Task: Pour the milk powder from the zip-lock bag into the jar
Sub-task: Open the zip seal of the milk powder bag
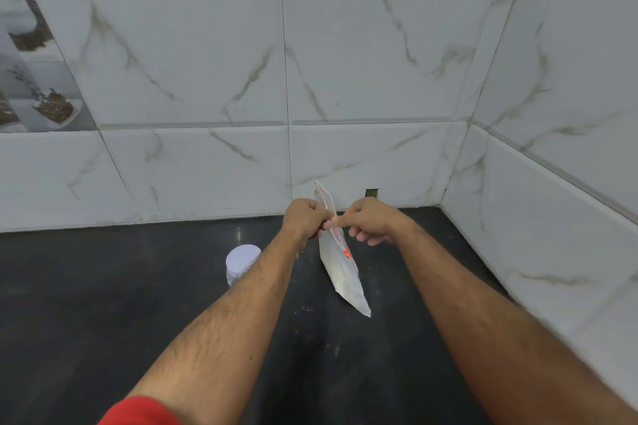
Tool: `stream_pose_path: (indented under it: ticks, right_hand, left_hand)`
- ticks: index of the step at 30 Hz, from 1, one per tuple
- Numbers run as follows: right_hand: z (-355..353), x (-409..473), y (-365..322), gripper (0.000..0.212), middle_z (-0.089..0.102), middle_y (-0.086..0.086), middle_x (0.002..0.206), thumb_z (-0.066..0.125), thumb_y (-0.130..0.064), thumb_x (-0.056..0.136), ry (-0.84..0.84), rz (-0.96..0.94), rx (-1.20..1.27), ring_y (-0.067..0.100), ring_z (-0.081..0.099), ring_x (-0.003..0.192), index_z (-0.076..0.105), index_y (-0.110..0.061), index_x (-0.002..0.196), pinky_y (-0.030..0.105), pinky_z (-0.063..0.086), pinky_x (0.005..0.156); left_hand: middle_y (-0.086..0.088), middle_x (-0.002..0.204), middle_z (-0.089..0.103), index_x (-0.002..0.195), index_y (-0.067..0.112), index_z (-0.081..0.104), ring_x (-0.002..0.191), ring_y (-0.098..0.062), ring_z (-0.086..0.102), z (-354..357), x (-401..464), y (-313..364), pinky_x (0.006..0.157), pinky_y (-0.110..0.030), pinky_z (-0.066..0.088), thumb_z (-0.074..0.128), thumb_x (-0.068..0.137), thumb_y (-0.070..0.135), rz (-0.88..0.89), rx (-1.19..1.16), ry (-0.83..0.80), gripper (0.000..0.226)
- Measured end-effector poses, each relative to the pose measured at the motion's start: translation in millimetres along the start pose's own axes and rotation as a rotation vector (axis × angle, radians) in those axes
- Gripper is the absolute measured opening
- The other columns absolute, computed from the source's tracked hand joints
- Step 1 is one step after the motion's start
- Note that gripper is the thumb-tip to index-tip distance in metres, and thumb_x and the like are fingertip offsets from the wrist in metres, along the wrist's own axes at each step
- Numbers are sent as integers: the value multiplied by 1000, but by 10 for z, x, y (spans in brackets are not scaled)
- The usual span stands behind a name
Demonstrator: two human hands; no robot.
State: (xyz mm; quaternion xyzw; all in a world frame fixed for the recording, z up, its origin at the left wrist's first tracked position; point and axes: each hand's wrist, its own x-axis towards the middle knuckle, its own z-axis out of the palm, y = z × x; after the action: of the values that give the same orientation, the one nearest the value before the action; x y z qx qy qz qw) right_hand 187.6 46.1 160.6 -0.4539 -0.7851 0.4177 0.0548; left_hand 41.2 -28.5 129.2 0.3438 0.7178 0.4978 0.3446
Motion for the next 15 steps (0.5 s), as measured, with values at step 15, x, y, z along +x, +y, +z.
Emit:
stream_pose_path:
  ticks: [15]
  right_hand:
    - [75, 122, -125, 20, 70, 3, 68, 64, -24, 86, 115, 47, -209, 14, 62, 54, 69, -6, 87, 32, 56, 65]
  left_hand:
    - [-3, 53, 63, 59, 10, 61, 35, -8, 49, -50, -1, 57, 46, -21, 44, 65, 84, 7, 53, 134, 52, 25]
